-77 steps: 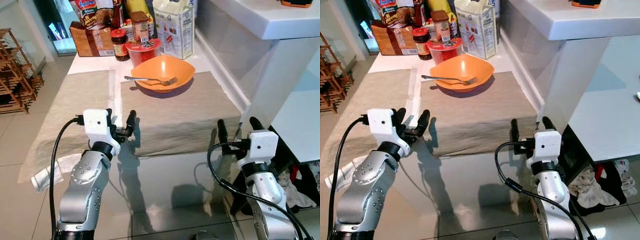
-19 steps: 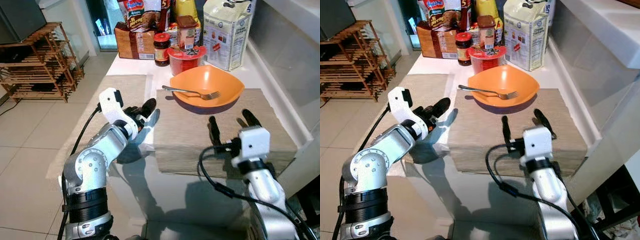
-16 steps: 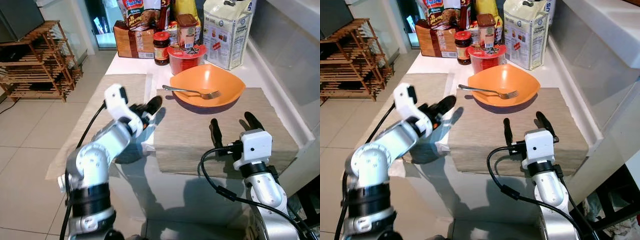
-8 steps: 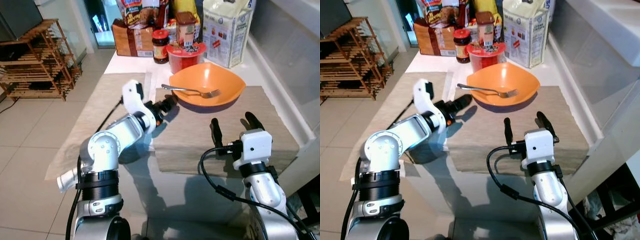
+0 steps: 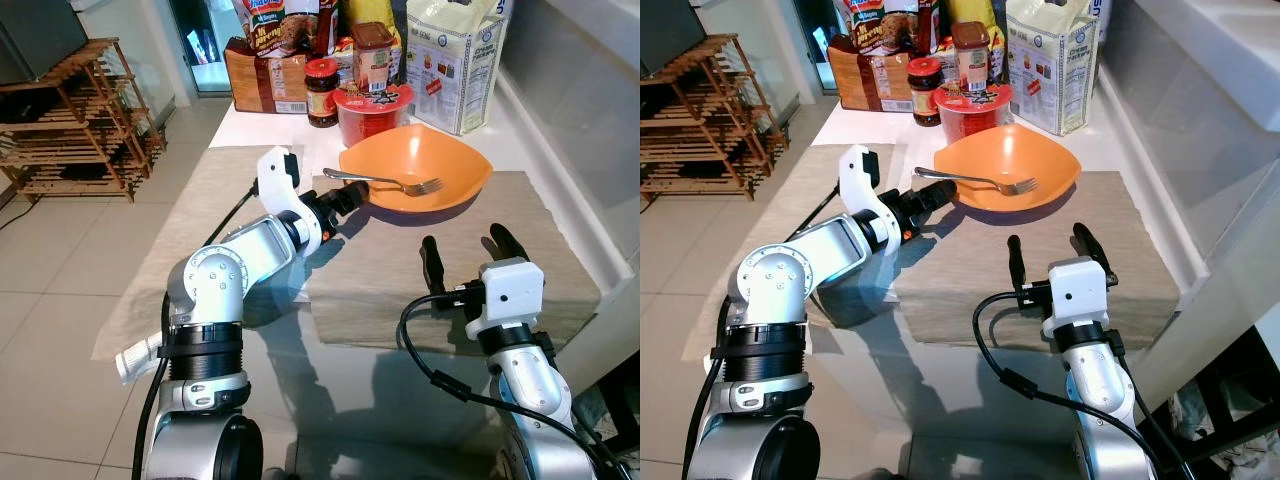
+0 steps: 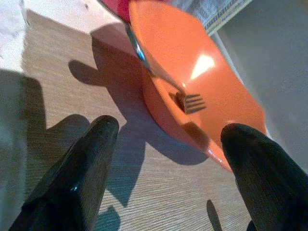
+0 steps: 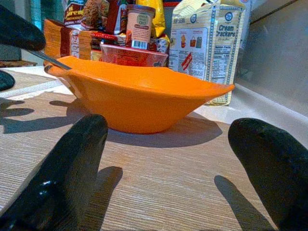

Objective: Setting the table

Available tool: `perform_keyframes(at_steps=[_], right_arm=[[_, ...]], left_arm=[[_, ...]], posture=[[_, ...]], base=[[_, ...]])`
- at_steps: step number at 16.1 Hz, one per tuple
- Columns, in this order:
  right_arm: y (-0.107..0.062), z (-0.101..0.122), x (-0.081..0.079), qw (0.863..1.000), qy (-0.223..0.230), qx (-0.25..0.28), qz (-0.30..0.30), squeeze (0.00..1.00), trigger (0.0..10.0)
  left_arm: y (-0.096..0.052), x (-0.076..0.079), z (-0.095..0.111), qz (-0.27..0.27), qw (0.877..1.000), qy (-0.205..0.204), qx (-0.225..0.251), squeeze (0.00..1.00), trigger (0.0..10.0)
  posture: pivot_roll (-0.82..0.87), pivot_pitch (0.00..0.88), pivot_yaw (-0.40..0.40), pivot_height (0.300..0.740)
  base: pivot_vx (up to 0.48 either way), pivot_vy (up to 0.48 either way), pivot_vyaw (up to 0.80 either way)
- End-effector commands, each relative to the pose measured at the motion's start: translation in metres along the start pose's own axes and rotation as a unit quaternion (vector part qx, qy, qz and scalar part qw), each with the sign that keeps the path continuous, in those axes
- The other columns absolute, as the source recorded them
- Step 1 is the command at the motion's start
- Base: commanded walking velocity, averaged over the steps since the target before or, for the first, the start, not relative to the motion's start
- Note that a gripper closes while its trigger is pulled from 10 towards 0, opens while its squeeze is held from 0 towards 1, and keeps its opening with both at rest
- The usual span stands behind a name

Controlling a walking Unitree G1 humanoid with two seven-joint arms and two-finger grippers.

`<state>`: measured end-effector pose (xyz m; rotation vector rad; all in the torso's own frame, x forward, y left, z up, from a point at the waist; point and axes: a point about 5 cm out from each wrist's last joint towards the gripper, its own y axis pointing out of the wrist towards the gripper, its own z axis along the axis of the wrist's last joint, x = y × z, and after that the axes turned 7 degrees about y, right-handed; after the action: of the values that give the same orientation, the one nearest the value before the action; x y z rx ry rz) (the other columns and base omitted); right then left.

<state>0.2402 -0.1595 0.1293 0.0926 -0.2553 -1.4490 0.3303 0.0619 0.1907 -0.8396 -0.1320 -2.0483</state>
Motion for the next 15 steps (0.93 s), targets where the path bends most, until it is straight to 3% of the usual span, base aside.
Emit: perform_keyframes(at_steps=[1, 12, 13, 14, 15], right_arm=[[0.001, 0.003, -0.002, 1.0, -0.001, 0.007, 0.0, 0.0, 10.0], [-0.006, 0.004, -0.005, 1.0, -0.002, 0.004, 0.001, 0.0, 10.0], [-0.005, 0.004, -0.005, 1.0, -0.003, 0.004, 0.001, 0.0, 10.0], [-0.005, 0.004, -0.005, 1.0, -0.003, 0.004, 0.001, 0.0, 10.0], [-0.005, 0.004, -0.005, 1.0, -0.003, 0.002, 0.0, 0.0, 10.0]], left_arm=[[0.01, 0.022, 0.001, -0.034, 0.999, 0.002, 0.001, 0.0, 10.0], [0.022, 0.026, -0.003, -0.043, 0.999, 0.022, -0.012, 0.0, 10.0], [0.023, 0.024, -0.005, -0.036, 0.999, 0.023, -0.016, 0.0, 2.3], [0.023, 0.024, -0.005, -0.036, 0.999, 0.023, -0.017, 0.0, 0.0], [0.024, 0.024, -0.005, -0.037, 0.999, 0.018, -0.018, 0.0, 0.0]], posture=[[-0.23, 0.0, 0.134, 0.722], [-0.25, 0.0, 0.143, 0.722], [-0.24, 0.0, 0.142, 0.722], [-0.24, 0.0, 0.142, 0.722], [-0.24, 0.0, 0.142, 0.722]], base=[[0.0, 0.0, 0.0], [0.0, 0.0, 0.0], [0.0, 0.0, 0.0], [0.0, 0.0, 0.0], [0.0, 0.0, 0.0]])
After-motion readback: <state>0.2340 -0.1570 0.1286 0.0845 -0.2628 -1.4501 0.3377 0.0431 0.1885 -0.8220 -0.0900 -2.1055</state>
